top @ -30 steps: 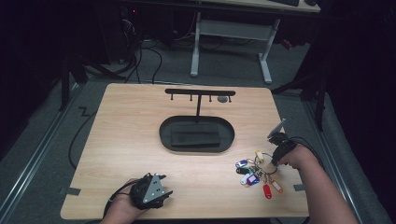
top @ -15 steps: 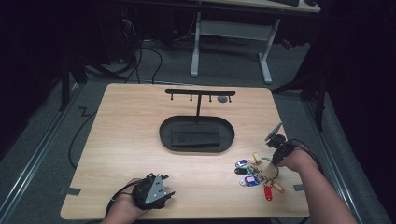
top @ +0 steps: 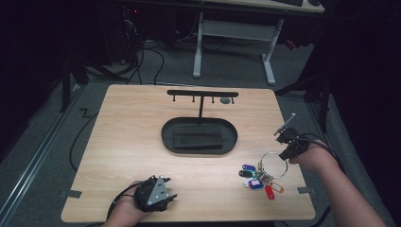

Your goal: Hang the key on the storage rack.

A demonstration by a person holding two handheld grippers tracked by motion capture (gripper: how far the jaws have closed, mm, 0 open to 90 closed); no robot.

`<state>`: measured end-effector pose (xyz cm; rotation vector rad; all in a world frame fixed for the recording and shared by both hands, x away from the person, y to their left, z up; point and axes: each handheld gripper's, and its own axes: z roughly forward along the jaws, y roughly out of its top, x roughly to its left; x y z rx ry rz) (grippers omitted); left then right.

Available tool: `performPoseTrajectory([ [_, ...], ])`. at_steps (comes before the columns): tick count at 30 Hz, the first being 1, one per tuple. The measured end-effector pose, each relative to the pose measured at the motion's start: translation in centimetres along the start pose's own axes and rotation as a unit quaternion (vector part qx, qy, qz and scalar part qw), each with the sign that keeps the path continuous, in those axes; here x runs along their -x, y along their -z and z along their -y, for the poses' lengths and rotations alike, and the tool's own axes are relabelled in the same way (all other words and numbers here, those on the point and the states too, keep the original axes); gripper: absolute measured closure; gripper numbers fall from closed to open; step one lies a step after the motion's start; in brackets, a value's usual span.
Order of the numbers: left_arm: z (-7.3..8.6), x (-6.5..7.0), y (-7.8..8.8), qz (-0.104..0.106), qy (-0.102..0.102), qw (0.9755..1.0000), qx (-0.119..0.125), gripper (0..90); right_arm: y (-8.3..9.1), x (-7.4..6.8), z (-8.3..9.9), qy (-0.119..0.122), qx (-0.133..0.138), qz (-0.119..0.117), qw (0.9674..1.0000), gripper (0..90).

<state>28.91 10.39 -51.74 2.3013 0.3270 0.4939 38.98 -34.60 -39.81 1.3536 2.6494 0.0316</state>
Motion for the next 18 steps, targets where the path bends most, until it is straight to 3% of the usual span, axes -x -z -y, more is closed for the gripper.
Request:
performPoseTrajectory([
  [5,0.1,-0.2,0.2,-0.001,0.002,1.0000,0.002,41.8,2.7,-1.2,-0.8,0.023,0.008,0.027,0.9993,85.3],
  [11,0.2,-0.5,0.2,-0.005,0.009,0.9999,0.007,41.8,5.1,-2.0,-2.2,0.040,0.023,0.042,0.9981,85.3],
  [18,0.4,-0.9,0.2,-0.004,0.022,0.9997,0.014,41.8,7.5,-2.8,-3.6,0.052,0.040,0.040,0.9970,85.2],
])
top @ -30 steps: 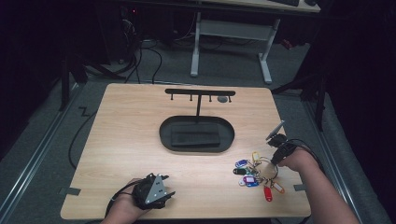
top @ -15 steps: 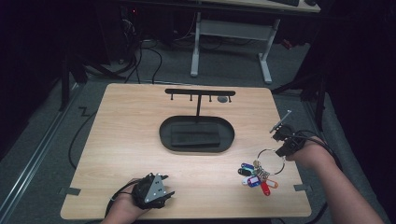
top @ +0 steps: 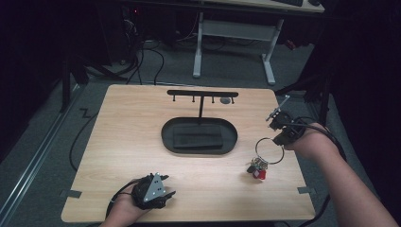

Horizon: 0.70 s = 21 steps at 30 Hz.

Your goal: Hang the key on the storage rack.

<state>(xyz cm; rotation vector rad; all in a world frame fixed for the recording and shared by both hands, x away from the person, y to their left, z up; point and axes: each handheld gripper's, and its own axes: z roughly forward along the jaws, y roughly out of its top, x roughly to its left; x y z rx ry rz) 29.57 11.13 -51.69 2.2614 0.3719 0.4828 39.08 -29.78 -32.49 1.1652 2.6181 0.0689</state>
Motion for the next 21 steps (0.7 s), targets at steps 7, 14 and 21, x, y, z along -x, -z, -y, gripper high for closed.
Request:
performPoseTrajectory([
  [7,0.0,-0.1,0.0,0.000,-0.002,1.0000,0.003,41.8,1.3,-0.4,-1.3,0.005,0.006,-0.003,1.0000,85.2],
  [14,-0.1,-0.1,-0.2,0.002,-0.010,0.9999,-0.002,41.7,2.7,-0.4,-2.3,0.008,0.012,0.005,0.9999,85.2],
  [21,-0.1,-0.2,0.0,-0.002,-0.002,1.0000,0.002,41.6,3.0,-0.5,-3.1,0.016,0.014,0.011,0.9997,85.2],
])
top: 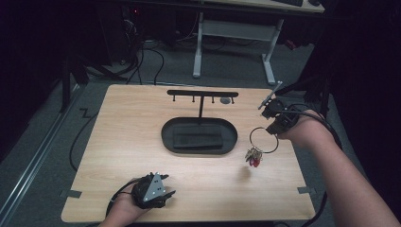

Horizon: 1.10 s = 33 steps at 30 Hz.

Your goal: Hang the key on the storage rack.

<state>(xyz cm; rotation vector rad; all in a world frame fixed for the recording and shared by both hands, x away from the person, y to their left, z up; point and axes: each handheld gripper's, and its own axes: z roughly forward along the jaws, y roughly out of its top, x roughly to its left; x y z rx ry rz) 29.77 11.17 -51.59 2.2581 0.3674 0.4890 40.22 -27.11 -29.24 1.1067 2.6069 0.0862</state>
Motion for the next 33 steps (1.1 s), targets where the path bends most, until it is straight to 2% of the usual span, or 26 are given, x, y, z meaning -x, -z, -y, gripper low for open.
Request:
performPoseTrajectory([
  [5,0.1,-0.4,0.1,0.011,0.019,0.9998,0.004,41.0,0.0,-0.1,-0.7,0.000,0.000,-0.001,1.0000,85.2],
  [12,0.4,-0.7,0.5,-0.008,0.022,0.9997,-0.001,40.5,0.4,-0.5,-2.1,0.010,0.006,0.010,0.9999,85.3],
  [16,0.8,-1.8,1.1,-0.019,0.062,0.9978,0.009,38.5,0.5,-0.6,-2.8,0.008,0.011,0.011,0.9998,85.2],
  [19,1.4,-2.3,1.3,-0.012,0.085,0.9963,0.007,36.8,0.6,-0.7,-3.1,0.012,0.012,0.009,0.9998,85.2],
  [23,1.8,-2.7,1.7,-0.021,0.093,0.9954,0.007,35.6,1.0,-0.9,-3.8,0.016,0.020,0.013,0.9996,85.2],
  [26,2.0,-2.8,1.8,-0.024,0.099,0.9948,0.007,35.4,0.8,-0.9,-4.5,0.023,0.029,0.006,0.9993,85.2],
  [33,3.0,-2.7,2.7,-0.028,0.108,0.9937,0.005,35.2,0.2,-0.3,-6.5,0.024,0.032,0.009,0.9992,85.3],
])
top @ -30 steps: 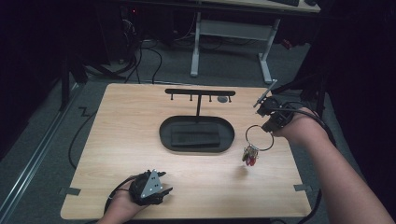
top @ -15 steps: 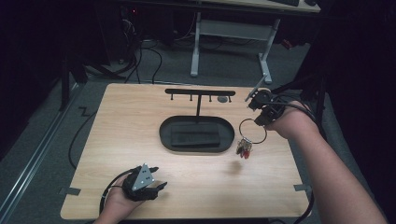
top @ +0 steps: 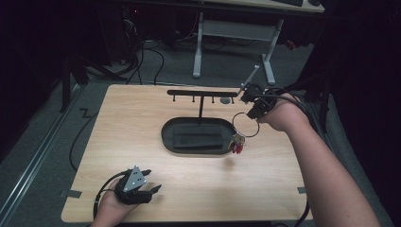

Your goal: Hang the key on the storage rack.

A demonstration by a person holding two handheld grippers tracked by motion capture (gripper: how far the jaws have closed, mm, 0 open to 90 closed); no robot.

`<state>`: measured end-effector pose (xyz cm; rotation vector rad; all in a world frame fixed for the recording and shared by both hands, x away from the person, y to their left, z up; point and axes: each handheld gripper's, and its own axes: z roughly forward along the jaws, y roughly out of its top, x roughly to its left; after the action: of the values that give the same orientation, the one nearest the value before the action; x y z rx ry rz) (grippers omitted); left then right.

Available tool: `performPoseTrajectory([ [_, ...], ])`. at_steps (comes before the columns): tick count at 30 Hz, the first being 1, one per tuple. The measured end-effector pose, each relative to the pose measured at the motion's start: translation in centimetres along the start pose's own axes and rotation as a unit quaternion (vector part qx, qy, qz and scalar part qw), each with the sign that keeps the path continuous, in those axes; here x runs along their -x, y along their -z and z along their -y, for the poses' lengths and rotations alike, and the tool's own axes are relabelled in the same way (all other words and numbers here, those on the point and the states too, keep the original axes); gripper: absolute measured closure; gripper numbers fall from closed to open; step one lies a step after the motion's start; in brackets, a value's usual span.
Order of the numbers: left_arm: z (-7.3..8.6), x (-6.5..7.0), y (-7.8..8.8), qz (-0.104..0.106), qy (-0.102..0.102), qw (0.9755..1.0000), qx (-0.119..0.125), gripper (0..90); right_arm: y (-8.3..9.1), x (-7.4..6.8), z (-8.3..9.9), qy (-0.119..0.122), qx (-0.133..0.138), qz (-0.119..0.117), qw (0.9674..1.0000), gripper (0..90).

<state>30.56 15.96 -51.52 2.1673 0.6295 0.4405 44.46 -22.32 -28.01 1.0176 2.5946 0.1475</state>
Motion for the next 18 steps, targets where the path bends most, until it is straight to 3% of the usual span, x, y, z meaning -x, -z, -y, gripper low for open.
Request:
performPoseTrajectory([
  [7,0.3,-0.1,0.6,-0.009,0.001,1.0000,0.002,35.4,-0.8,1.6,-1.7,-0.016,0.006,0.001,0.9998,85.3],
  [18,0.8,-0.2,0.9,-0.015,0.000,0.9999,-0.003,35.4,-2.3,3.6,-2.7,-0.043,0.017,-0.004,0.9989,85.3],
])
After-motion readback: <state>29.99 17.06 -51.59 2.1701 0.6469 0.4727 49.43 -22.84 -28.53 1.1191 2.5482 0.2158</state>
